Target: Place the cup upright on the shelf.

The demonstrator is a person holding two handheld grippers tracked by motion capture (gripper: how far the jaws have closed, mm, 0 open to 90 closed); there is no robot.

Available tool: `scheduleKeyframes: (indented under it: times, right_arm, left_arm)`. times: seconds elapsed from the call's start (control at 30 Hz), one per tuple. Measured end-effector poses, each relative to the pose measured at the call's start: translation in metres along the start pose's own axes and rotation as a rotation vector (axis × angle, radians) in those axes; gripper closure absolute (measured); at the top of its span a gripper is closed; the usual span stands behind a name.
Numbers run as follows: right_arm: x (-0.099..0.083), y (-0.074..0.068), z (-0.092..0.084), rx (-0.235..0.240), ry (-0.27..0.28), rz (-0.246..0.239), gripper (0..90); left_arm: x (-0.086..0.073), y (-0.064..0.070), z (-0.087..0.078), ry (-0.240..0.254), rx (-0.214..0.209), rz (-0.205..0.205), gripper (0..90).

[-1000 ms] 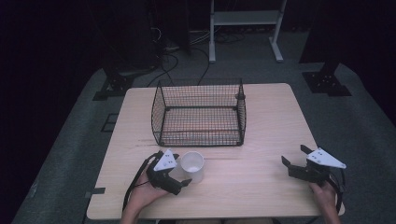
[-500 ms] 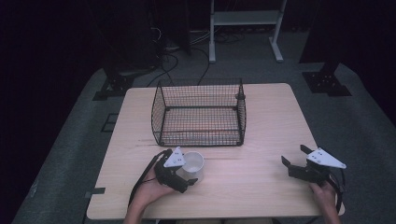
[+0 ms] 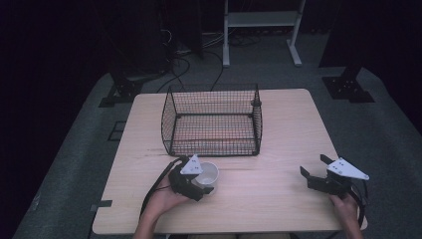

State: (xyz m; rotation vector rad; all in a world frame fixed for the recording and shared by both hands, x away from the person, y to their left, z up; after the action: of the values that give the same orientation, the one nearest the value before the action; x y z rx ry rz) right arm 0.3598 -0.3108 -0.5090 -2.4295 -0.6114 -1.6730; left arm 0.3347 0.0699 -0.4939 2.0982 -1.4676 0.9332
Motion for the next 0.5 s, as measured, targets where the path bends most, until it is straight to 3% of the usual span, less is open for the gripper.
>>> scheduleKeyframes:
  times: [0.5]
  right_arm:
    - [0.000,0.001,0.000,-0.001,0.003,0.006,13.1]
  left_arm:
    - [0.020,-0.002,-0.012,0.062,-0.007,0.015,21.6]
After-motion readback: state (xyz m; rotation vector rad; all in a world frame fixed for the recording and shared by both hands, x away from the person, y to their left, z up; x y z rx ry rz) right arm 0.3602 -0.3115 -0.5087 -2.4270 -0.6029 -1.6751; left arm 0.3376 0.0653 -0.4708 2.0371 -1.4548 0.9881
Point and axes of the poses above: each handheld gripper's, and its own axes: z roughly forward along the jaws, x roughly out of its top, y roughly to its right, the point moved 8 cm from there along z, roughly forward along the jaws, and after that the axes turned 2 degrees about -x, right-handed, at the moved point
